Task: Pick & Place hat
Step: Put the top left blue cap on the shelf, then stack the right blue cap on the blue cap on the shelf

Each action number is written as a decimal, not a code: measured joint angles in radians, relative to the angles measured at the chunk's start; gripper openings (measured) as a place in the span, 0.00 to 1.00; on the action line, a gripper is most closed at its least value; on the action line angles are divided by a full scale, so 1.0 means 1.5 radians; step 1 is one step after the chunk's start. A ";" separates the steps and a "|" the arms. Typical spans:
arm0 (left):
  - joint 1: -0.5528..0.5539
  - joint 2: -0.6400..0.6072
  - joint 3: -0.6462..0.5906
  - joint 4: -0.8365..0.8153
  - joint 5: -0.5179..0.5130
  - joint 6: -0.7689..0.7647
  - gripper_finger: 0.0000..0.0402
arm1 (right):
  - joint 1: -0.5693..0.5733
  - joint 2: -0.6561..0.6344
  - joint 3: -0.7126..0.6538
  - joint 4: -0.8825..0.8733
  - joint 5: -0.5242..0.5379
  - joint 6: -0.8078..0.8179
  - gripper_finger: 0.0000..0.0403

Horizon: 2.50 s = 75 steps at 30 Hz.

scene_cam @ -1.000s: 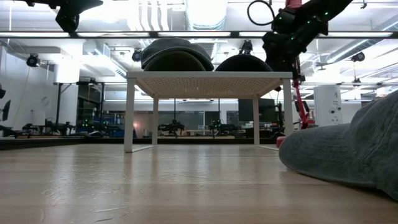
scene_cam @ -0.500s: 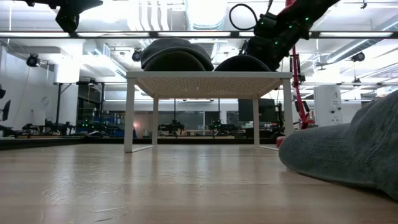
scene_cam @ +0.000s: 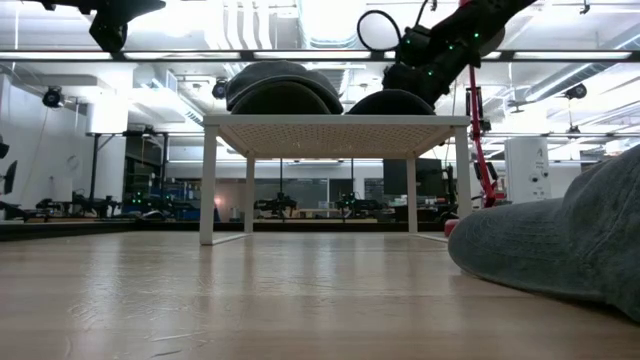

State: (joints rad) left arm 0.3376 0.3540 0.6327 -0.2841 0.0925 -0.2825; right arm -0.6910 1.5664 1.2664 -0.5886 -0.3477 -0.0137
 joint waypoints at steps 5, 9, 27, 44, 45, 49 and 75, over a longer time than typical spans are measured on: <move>0.000 0.000 0.000 0.000 0.000 0.000 0.36 | 0.000 -0.015 0.028 -0.001 0.000 -0.009 0.35; 0.000 0.000 0.000 0.000 0.000 -0.001 0.36 | 0.002 -0.035 0.054 -0.019 -0.003 -0.006 0.35; 0.000 0.000 0.000 0.000 0.000 0.000 0.36 | 0.168 -0.242 0.060 -0.305 -0.048 0.093 0.34; 0.000 0.000 0.000 0.000 0.000 0.001 0.36 | 0.321 -0.414 -0.066 -0.468 -0.012 0.397 0.33; 0.000 0.000 0.000 0.000 0.000 0.001 0.36 | 0.329 -0.422 -0.079 -0.468 -0.012 0.418 0.33; 0.000 0.000 0.000 0.000 0.000 0.002 0.36 | 0.352 -0.450 -0.142 -0.467 -0.007 0.500 0.34; 0.000 0.000 0.000 0.000 0.000 0.012 0.36 | 0.464 -0.520 -0.327 -0.435 -0.035 0.752 0.60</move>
State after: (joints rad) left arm 0.3375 0.3539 0.6327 -0.2841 0.0925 -0.2642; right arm 0.0055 0.7859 0.7757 -1.2415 -0.4005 1.1145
